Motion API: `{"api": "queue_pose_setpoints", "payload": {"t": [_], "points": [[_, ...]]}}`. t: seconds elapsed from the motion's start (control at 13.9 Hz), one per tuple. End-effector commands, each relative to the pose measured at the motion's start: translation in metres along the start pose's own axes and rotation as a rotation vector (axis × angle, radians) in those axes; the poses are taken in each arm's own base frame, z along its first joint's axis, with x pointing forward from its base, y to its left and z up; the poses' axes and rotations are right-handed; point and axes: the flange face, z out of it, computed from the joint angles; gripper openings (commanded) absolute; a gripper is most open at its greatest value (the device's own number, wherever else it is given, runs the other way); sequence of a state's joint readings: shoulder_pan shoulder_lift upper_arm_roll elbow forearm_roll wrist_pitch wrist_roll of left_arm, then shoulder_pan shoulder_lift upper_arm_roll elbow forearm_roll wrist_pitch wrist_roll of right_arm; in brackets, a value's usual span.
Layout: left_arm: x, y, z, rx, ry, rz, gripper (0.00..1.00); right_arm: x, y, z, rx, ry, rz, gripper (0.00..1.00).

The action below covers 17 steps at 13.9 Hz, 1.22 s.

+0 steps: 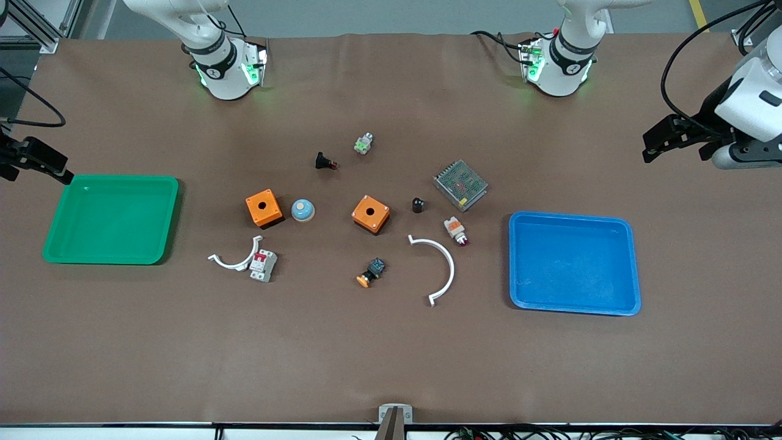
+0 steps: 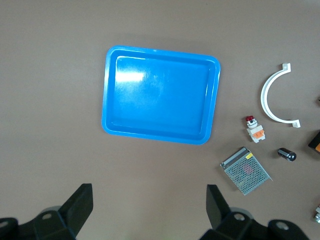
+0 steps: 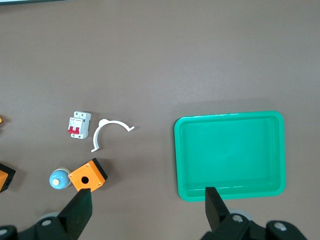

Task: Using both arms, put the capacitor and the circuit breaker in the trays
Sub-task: 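Reach the left gripper toward the black capacitor while the right gripper starts moving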

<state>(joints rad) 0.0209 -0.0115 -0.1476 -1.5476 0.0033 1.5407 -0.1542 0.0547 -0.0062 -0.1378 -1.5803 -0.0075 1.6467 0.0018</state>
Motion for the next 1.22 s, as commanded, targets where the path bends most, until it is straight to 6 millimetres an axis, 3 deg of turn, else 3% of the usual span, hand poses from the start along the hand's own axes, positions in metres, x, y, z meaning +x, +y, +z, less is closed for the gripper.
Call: {"api": "queue_pose_setpoints", "payload": {"t": [0.0,0.22,0.29,0.58,0.86,0.93,1.15], "points": [[-0.001,0.0,-0.005,0.008,-0.011,0.013,1.0,0.003,0.001,-0.003,-0.011,-0.003,0.013,1.0],[0.001,0.009,0.001,0.049,-0.016,0.034,1.0,0.003,0.001,-0.003,-0.011,-0.003,0.013,1.0],[0.008,0.018,0.016,0.064,-0.041,0.053,1.0,0.003,0.001,-0.003,-0.011,-0.003,0.013,1.0],[0.017,0.089,0.093,0.086,-0.144,0.119,1.0,0.003,0.001,-0.004,-0.011,0.0,0.014,1.0],[-0.005,0.167,0.139,0.071,-0.075,0.015,1.0,0.003,0.001,-0.004,-0.013,0.003,0.014,1.0],[-0.009,0.178,0.154,0.063,-0.06,-0.004,1.0,0.004,0.001,-0.004,-0.011,0.004,0.016,1.0],[-0.032,0.216,0.219,0.001,-0.012,-0.054,1.0,0.011,-0.002,0.007,-0.016,-0.006,0.015,1.0]]}}
